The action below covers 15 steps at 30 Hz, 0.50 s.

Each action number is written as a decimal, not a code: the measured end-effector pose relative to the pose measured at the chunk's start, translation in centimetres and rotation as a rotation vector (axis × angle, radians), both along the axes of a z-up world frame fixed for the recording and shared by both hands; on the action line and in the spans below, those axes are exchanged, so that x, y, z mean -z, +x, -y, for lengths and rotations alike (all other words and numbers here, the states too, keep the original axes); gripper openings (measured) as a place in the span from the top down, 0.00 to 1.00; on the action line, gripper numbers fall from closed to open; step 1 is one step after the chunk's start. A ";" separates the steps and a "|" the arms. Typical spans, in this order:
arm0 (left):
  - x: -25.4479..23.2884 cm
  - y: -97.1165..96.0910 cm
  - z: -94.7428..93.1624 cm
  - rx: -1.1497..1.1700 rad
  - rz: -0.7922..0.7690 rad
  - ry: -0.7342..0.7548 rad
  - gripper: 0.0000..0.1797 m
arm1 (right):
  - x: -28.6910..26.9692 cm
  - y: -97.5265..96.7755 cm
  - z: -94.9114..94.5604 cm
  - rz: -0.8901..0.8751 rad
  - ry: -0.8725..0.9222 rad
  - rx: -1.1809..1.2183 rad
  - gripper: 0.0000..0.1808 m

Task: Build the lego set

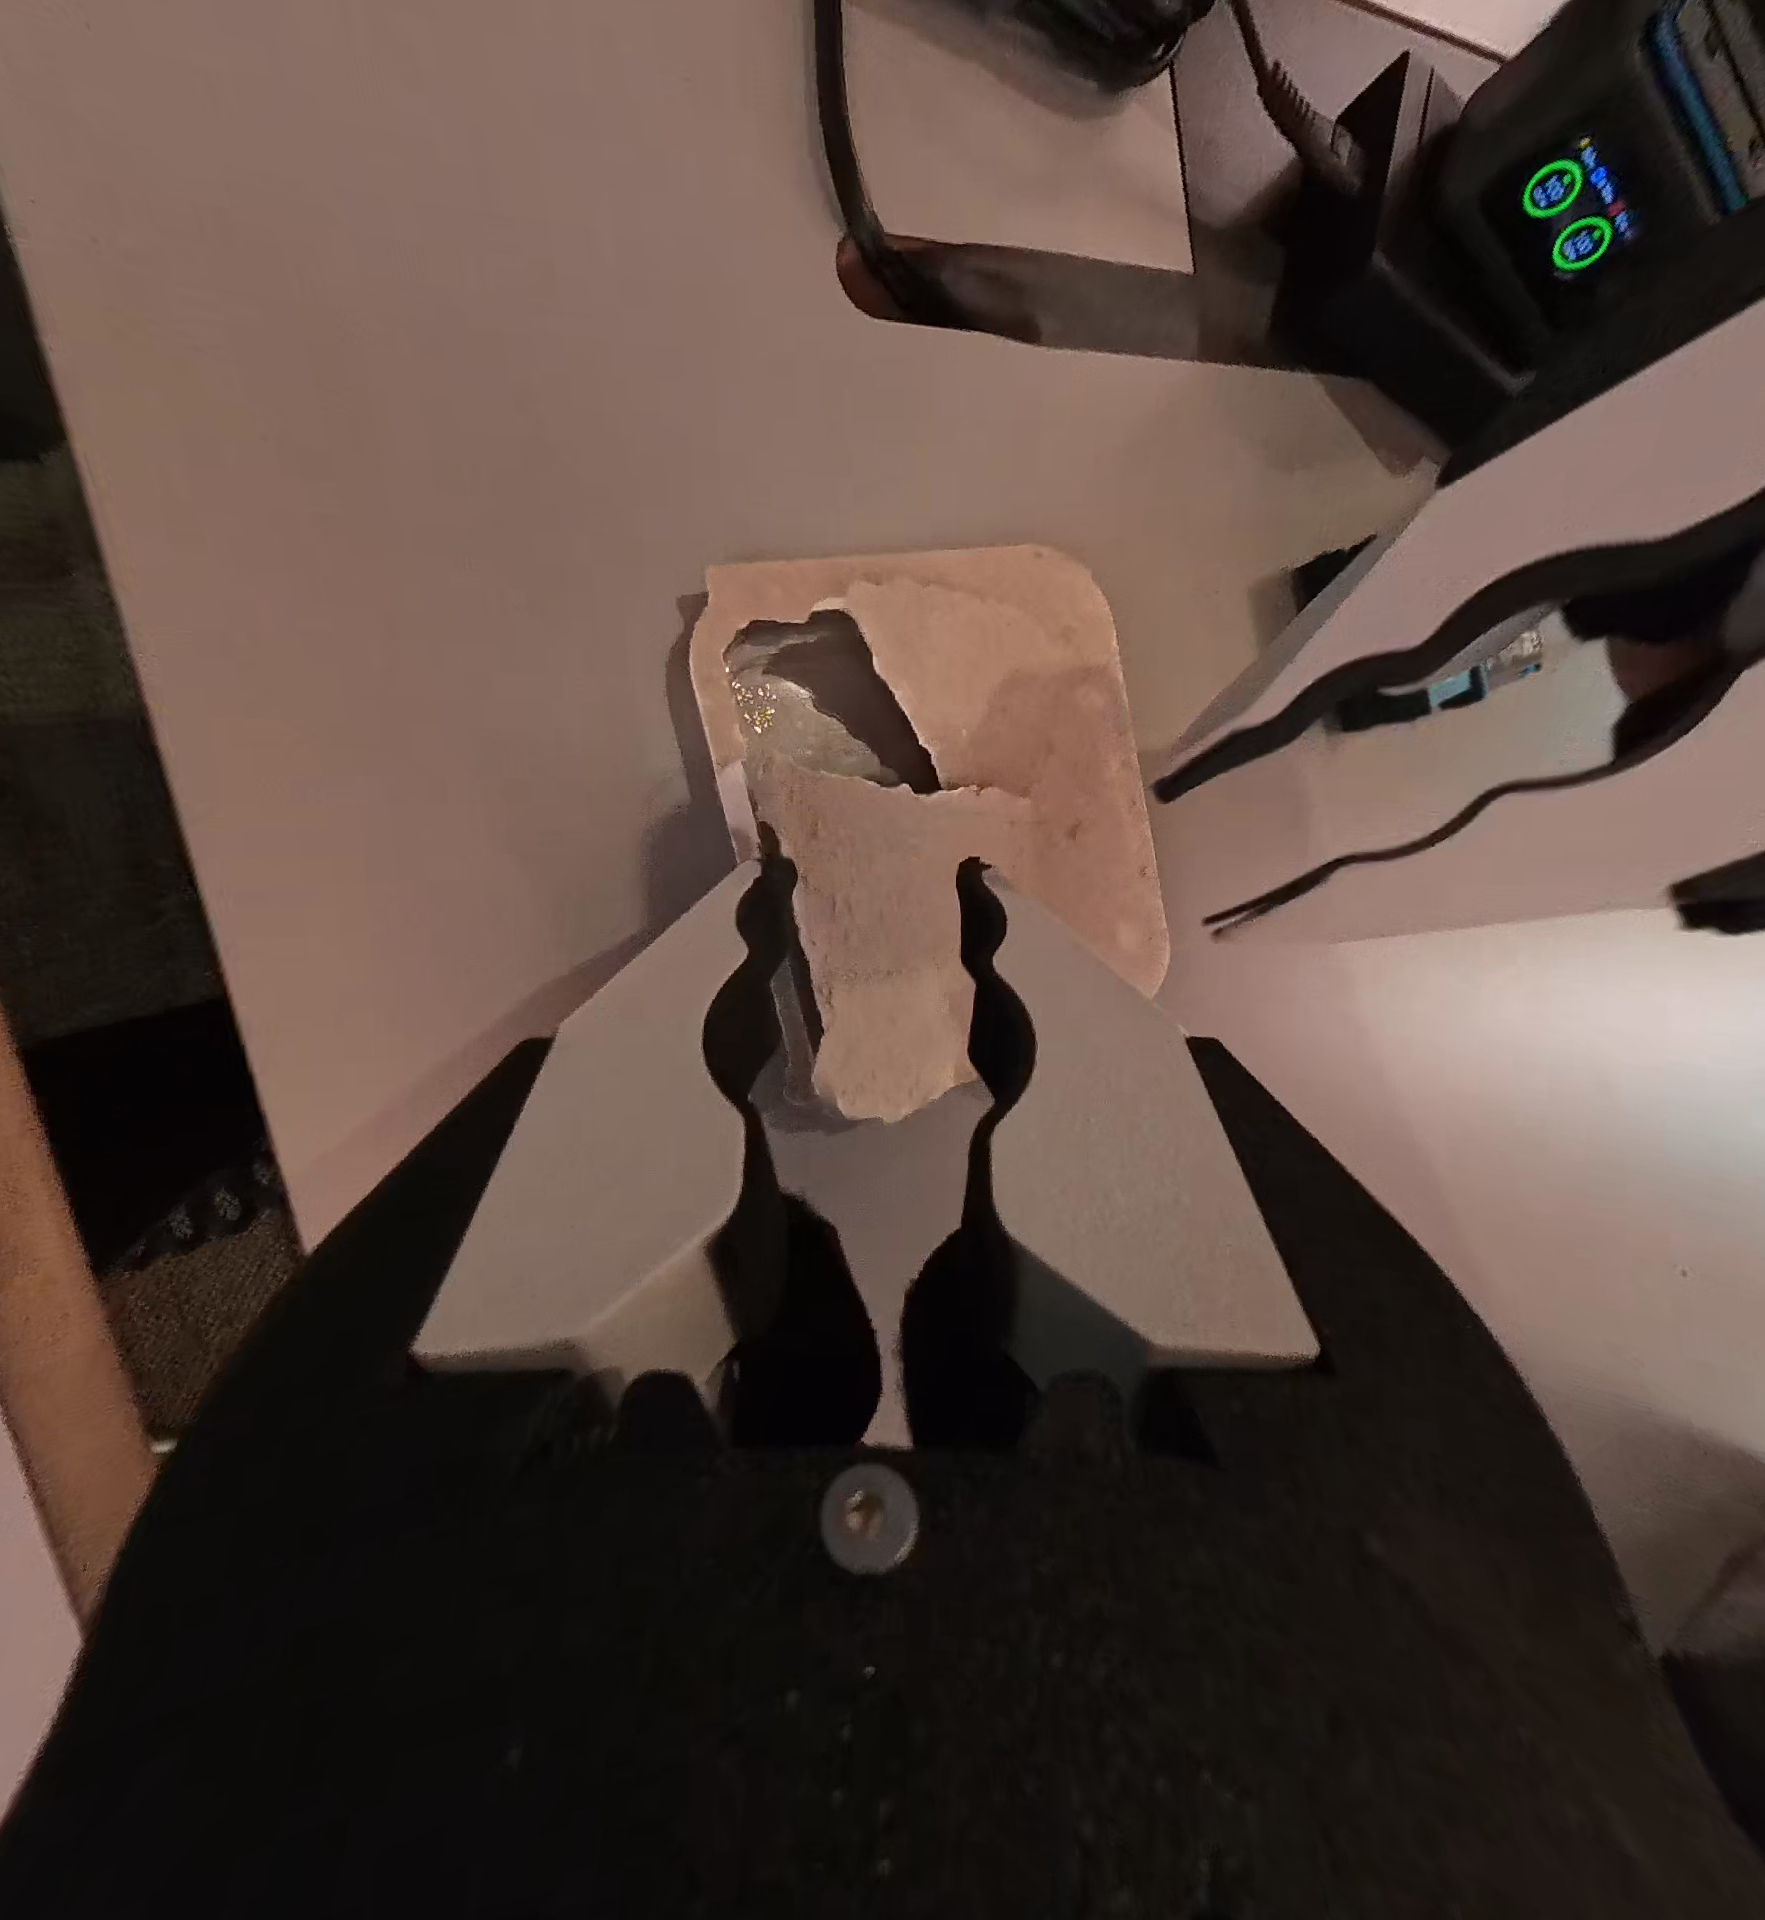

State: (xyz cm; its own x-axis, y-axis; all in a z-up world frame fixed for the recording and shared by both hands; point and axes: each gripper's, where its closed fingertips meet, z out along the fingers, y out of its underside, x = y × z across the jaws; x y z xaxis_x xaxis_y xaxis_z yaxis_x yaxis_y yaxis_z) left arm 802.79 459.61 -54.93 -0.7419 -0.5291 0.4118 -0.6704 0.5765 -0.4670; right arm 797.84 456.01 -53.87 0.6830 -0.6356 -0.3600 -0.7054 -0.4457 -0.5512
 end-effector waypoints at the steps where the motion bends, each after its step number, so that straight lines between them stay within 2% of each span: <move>1: 0.3 -0.1 0.2 0.012 -0.007 -0.002 0.84 | 0.7 -0.1 -0.1 0.026 -0.032 -0.014 0.85; 7: 1.8 0.2 -0.1 0.020 -0.016 0.045 0.86 | 4.6 -1.4 0.2 0.064 -0.173 0.034 0.85; 13: 2.5 -0.7 0.0 0.042 -0.027 0.058 0.85 | 4.8 -1.1 0.1 0.104 -0.164 0.099 0.89; 15: 2.3 -0.6 0.1 0.045 -0.019 0.054 0.92 | 4.8 -1.1 0.1 0.101 -0.147 0.132 0.89</move>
